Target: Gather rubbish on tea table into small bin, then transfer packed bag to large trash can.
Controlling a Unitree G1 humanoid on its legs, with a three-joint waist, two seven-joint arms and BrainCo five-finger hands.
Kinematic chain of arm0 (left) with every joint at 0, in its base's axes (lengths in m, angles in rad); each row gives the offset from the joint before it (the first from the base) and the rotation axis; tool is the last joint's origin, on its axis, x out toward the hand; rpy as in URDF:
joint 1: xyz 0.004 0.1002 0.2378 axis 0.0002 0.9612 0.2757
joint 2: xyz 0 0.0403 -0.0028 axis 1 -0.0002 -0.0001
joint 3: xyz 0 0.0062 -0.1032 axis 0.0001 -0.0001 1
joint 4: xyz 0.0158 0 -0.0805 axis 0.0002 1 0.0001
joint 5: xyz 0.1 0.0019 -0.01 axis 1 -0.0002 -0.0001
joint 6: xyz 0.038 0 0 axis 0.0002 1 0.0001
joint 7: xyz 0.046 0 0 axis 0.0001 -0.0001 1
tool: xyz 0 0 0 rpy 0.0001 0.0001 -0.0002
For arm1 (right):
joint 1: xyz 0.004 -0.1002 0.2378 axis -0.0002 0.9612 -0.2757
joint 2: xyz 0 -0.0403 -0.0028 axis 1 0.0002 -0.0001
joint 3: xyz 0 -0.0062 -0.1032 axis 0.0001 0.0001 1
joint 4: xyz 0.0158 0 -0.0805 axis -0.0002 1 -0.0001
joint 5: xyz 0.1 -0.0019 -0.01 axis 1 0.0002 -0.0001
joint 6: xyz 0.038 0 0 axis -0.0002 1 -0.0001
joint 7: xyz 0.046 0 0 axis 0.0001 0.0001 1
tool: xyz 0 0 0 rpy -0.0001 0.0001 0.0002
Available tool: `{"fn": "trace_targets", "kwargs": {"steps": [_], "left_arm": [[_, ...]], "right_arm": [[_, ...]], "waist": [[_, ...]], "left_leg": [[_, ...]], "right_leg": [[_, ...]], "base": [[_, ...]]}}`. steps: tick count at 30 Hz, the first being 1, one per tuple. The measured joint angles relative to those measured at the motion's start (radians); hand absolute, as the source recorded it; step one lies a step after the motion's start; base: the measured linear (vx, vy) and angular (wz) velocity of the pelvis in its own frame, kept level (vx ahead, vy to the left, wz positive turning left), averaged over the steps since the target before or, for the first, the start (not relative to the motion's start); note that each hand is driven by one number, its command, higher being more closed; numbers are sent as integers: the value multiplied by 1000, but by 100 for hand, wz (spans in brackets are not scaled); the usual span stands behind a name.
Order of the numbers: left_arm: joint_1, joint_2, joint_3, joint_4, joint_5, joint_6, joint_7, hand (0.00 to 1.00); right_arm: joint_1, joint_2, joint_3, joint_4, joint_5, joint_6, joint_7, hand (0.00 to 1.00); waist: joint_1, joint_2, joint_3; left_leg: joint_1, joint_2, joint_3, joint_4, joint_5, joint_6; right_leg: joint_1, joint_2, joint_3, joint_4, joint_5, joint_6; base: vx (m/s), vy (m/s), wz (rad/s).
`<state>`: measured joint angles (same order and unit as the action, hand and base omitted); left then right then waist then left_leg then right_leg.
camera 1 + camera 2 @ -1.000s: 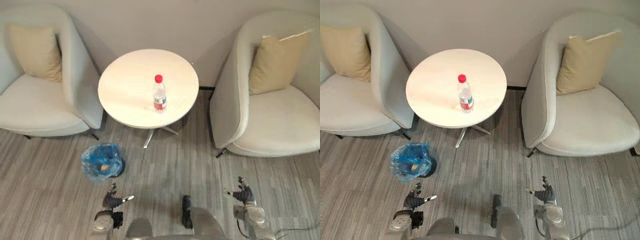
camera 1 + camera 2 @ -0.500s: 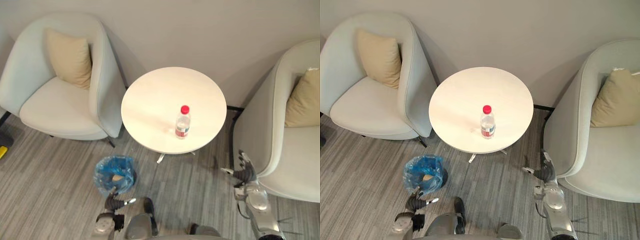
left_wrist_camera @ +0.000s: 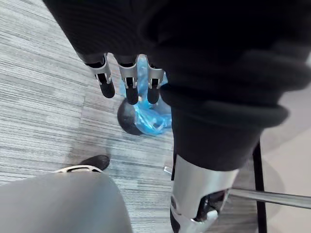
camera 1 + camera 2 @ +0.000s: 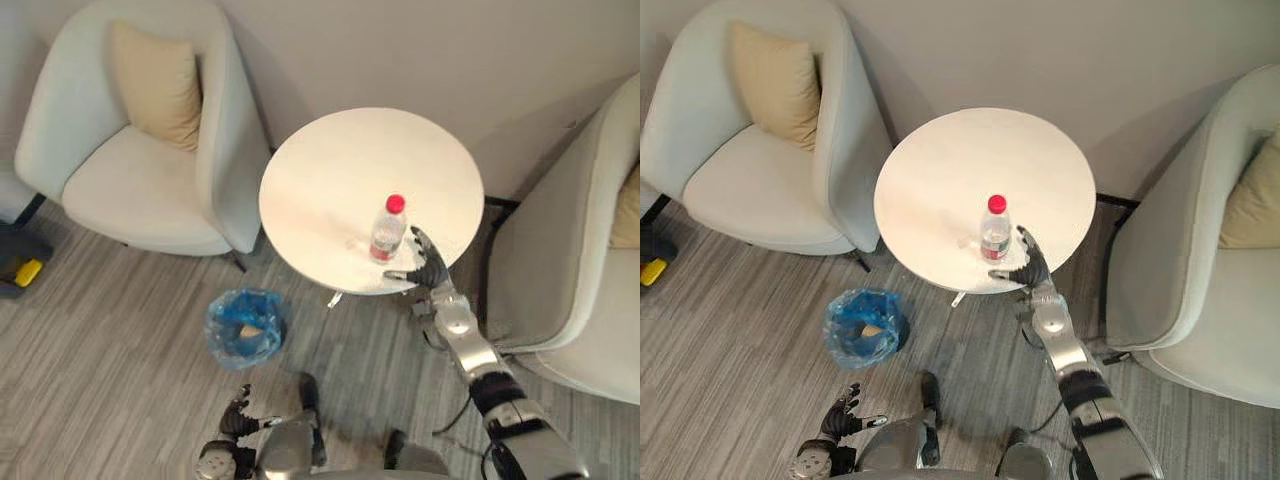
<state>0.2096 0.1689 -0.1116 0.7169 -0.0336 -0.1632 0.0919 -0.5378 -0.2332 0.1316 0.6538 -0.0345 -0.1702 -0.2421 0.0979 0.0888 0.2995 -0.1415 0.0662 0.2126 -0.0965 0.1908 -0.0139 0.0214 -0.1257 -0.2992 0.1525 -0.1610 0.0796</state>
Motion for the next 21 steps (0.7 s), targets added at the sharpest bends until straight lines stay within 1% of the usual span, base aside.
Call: {"fn": "trace_targets", "kwargs": {"steps": [1, 2, 3, 4, 5, 6, 8, 11, 13, 15, 17, 18, 20, 21], "left_arm": [[0, 0, 0, 0, -3, 0, 0, 0], [1, 0, 1, 0, -9, 0, 1, 0], [3, -1, 1, -1, -26, -1, 1, 0], [2, -1, 1, -3, -34, -4, 1, 0], [2, -1, 1, -4, -45, -10, 1, 0], [1, -1, 1, -4, -48, -11, 1, 0], [-7, -1, 1, -6, -63, -11, 1, 0], [-12, -1, 1, -7, -75, -11, 1, 0], [-12, -1, 1, -10, -82, -11, 1, 0], [-12, -2, 2, -15, -82, -11, 0, 0], [-12, -8, 5, -19, -82, -15, -1, 0], [-12, -9, 5, -18, -82, -16, -2, 0], [-10, -18, 6, -17, -81, -16, -3, 0], [-10, -19, 5, -17, -80, -16, -4, 0]], "right_arm": [[-9, 0, -7, 3, 4, 1, -2, 0], [-41, 0, -27, 21, 11, 4, -14, 100], [-75, -4, -48, 48, 30, 6, -23, 100], [-99, -9, -52, 68, 37, 7, -29, 100], [-148, -16, -62, 99, 60, 14, -48, 100], [-169, -20, -68, 108, 74, 17, -54, 100], [-219, -52, -79, 119, 114, 22, -68, 100], [-236, -90, -78, 116, 162, 21, -68, 100], [-234, -103, -77, 100, 182, 22, -68, 100], [-190, -117, -73, 6, 185, 22, -68, 100], [-78, -132, -72, -174, 181, 16, -63, 100], [-49, -129, -72, -216, 178, 12, -61, 100], [77, -110, -58, -336, 136, -15, -54, 100], [110, -103, -51, -363, 124, -19, -49, 100]], "waist": [[1, 1, 4], [10, 5, 18], [25, 7, 22], [29, 8, 23], [28, 10, 26], [28, 12, 28], [36, 19, 47], [47, 24, 61], [48, 24, 61], [46, 22, 66], [42, 20, 67], [39, 19, 68], [25, 14, 69], [19, 11, 68]], "left_leg": [[-2, 0, -2, 0, 1, 0], [-6, 0, -12, 0, 3, 1], [-18, 0, -20, 0, 8, 5], [-26, 0, -24, 0, 12, 8], [-46, -1, -36, 1, 21, 13], [-54, -2, -43, 1, 24, 11], [-66, -6, -50, 1, 34, 16], [-76, -9, -61, 1, 35, 16], [-87, -9, -63, 1, 35, 16], [-89, -11, -65, 2, 35, 16], [-86, -14, -74, 2, 34, 16], [-83, -15, -76, 2, 34, 16], [-62, -26, -101, 2, 34, 16], [-55, -33, -111, 2, 33, 16]], "right_leg": [[-1, 0, -1, 0, 0, 0], [0, 0, -5, -2, -1, 1], [-9, 0, -8, 0, -1, 2], [-14, 0, -10, 2, -1, 2], [-28, 1, -21, 5, -1, 2], [-33, 1, -28, 6, -1, 2], [-44, -1, -28, 17, -1, 2], [-51, -2, -28, 18, -2, 2], [-61, -1, -28, 19, -2, 2], [-62, -2, -28, 19, -2, 2], [-53, -3, -30, 20, -2, 2], [-49, -4, -31, 20, -3, 3], [-13, -15, -50, 21, -12, 6], [0, -16, -61, 22, -21, 9]], "base": [[-112, 41, 20], [-56, 13, 18], [-64, 11, 20], [-40, 8, 23], [-20, 5, 22], [-14, 14, 27], [-8, 18, 19], [3, 3, 7], [9, -6, 2], [36, -15, 5], [59, -13, 16], [80, -8, 21], [65, -4, 34], [55, -44, 49]]}}
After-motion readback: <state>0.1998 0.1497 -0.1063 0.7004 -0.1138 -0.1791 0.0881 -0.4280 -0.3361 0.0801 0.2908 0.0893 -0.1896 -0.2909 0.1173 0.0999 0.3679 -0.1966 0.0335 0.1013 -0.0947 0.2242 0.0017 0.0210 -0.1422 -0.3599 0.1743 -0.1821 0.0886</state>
